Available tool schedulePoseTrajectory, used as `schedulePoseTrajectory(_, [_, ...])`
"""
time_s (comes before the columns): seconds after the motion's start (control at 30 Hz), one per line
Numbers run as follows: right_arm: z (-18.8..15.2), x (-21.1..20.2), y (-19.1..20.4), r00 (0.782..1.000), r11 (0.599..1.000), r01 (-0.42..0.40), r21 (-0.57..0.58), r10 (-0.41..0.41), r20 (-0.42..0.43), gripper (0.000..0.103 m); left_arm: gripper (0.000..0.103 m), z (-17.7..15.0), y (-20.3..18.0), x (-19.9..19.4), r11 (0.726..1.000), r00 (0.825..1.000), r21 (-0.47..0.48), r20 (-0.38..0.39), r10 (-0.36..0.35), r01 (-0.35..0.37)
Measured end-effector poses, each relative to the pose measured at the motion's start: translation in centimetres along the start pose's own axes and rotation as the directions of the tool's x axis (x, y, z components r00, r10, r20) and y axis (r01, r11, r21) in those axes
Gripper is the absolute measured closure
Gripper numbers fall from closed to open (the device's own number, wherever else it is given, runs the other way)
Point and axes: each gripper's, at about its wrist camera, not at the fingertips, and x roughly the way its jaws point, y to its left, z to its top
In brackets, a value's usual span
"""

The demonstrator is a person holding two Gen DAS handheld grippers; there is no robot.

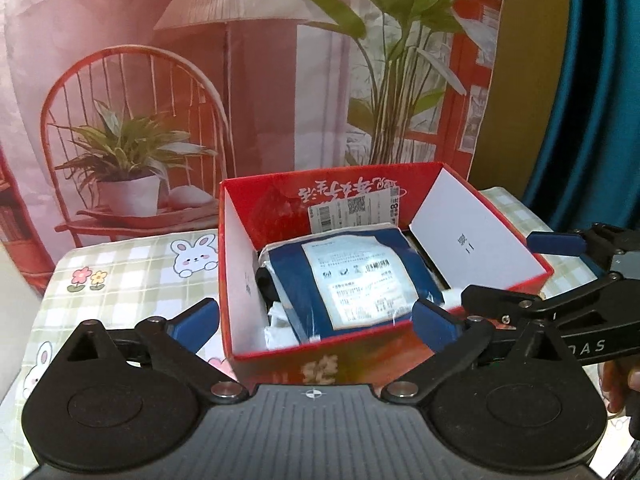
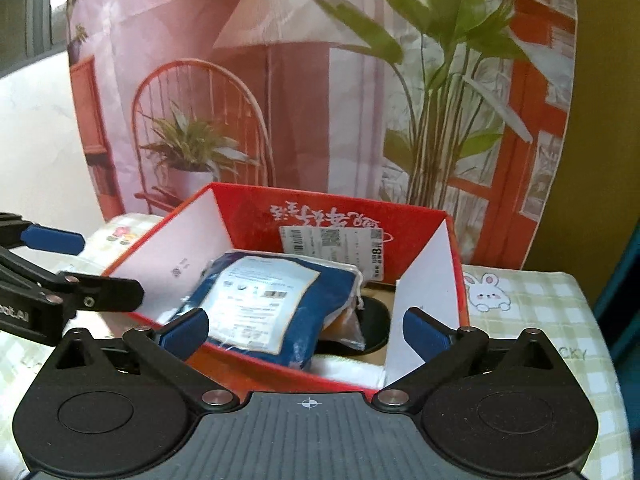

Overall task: Organize soft objects
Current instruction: 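Move the left gripper to the orange floral cloth beside the box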

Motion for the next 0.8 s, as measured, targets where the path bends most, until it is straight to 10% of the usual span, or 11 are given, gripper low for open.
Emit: schedulePoseTrajectory(0.8, [-12.0,-2.1,2.4,0.998,0.999,0.033,0.03,-0.031,-0.055,0.0,0.0,-11.4,-1.5,-0.4,0.995,0.995,-0.072,-0.068,0.069,-0.074])
